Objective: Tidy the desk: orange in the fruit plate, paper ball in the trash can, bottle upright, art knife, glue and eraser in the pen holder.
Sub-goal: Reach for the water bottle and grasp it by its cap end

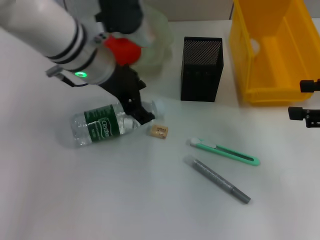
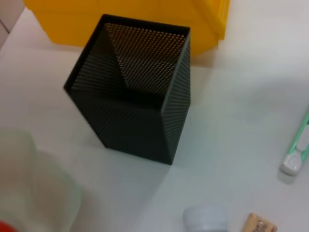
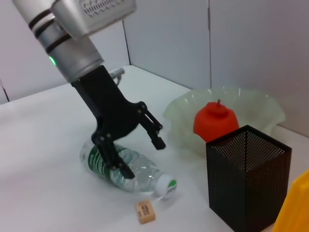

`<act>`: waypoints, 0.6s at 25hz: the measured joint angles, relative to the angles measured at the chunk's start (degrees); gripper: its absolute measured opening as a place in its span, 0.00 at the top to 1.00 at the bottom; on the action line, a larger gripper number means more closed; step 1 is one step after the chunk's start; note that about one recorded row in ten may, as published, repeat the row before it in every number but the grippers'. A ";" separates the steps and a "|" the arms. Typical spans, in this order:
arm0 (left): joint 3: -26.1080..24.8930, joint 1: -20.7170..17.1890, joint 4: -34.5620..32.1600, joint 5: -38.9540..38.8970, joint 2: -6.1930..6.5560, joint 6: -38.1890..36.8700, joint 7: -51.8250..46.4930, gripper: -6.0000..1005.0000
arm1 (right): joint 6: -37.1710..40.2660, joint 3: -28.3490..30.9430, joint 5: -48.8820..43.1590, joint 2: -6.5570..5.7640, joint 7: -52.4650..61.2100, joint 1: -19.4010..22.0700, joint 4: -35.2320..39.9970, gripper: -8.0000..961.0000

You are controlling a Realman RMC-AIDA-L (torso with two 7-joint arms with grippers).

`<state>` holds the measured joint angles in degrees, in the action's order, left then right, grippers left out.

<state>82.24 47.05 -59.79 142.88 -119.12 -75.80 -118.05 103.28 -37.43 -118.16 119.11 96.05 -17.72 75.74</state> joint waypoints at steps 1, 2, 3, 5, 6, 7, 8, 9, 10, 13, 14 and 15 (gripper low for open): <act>1.59 1.29 1.63 0.26 -0.03 1.02 -1.17 0.16 | -0.01 -0.16 0.00 -0.01 -0.03 -0.06 -0.22 0.20; 2.27 1.88 2.42 0.38 -0.04 1.56 -1.70 0.16 | -0.01 -0.27 -0.01 -0.01 -0.05 -0.09 -0.41 0.20; 3.31 2.72 3.54 0.53 -0.07 2.19 -2.32 0.17 | -0.01 -0.37 -0.01 -0.02 -0.06 -0.14 -0.60 0.20; 3.98 3.29 4.36 0.61 -0.07 2.76 -2.76 0.17 | 0.08 -0.48 -0.01 -0.02 -0.15 -0.23 -1.03 0.20; 5.74 4.84 7.00 0.67 -0.07 4.67 -3.79 0.18 | 0.18 -0.52 0.00 -0.02 -0.22 -0.26 -1.16 0.20; 5.95 5.19 7.52 0.66 -0.07 5.01 -3.91 0.18 | 0.32 -0.55 0.01 0.01 -0.33 -0.28 -1.30 0.20; 6.24 5.58 8.33 0.67 -0.07 5.47 -4.04 0.18 | 0.44 -0.56 0.05 0.04 -0.42 -0.28 -1.33 0.20; 6.24 5.58 8.33 0.67 -0.07 5.47 -4.04 0.18 | 0.53 -0.57 0.10 0.08 -0.46 -0.26 -1.36 0.20; 6.37 6.05 9.13 0.65 -0.07 5.75 -4.11 0.19 | 0.58 -0.57 0.16 0.10 -0.46 -0.23 -1.38 0.20; 6.87 8.00 12.86 0.61 -0.07 6.68 -4.60 0.20 | 0.71 -0.63 0.25 0.12 -0.59 -0.19 -1.94 0.20; 6.91 8.48 13.85 0.62 -0.07 7.03 -4.75 0.20 | 0.71 -0.64 0.26 0.13 -0.73 -0.23 -2.35 0.20; 6.94 8.79 14.45 0.63 -0.06 7.28 -4.80 0.20 | 0.72 -0.64 0.27 0.13 -0.96 -0.27 -2.80 0.20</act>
<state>89.18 55.84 -45.34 143.52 -119.18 -68.53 -122.86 104.00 -38.08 -117.88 119.24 95.09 -17.98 72.94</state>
